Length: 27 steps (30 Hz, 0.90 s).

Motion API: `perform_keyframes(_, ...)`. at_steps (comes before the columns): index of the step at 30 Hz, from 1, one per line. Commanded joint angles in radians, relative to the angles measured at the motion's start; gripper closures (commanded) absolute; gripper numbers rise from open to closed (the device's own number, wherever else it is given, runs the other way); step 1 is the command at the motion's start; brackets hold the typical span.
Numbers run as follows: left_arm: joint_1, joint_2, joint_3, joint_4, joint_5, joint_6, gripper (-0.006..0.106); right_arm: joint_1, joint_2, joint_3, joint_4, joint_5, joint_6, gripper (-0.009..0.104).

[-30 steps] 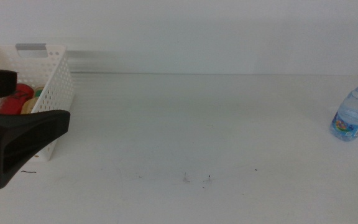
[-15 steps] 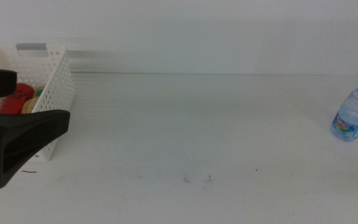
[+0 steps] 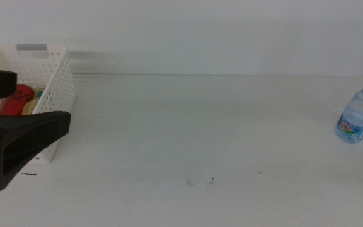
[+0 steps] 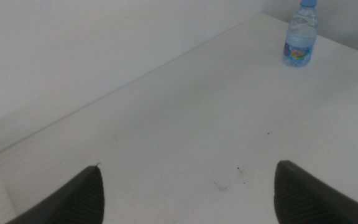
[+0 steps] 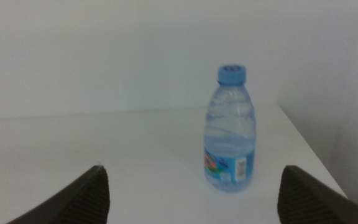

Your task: Use arms to grab the bottles and put them into the dustbin to the left of the table.

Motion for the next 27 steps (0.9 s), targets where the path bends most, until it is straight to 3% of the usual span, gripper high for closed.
perform_keyframes(1,-0.004,-0.004,-0.001,-0.003,-0.010,-0.003,0.007,-0.010,0.041,0.003,0.042,-0.029,-0.055,0.010)
perform_keyframes(10,-0.004,-0.004,-0.001,-0.003,-0.010,-0.003,0.007,-0.010,0.089,0.003,0.187,-0.101,-0.203,0.010)
perform_keyframes(27,-0.004,-0.004,-0.001,-0.003,-0.010,-0.003,0.007,-0.010,0.160,0.003,0.200,-0.189,-0.181,0.010)
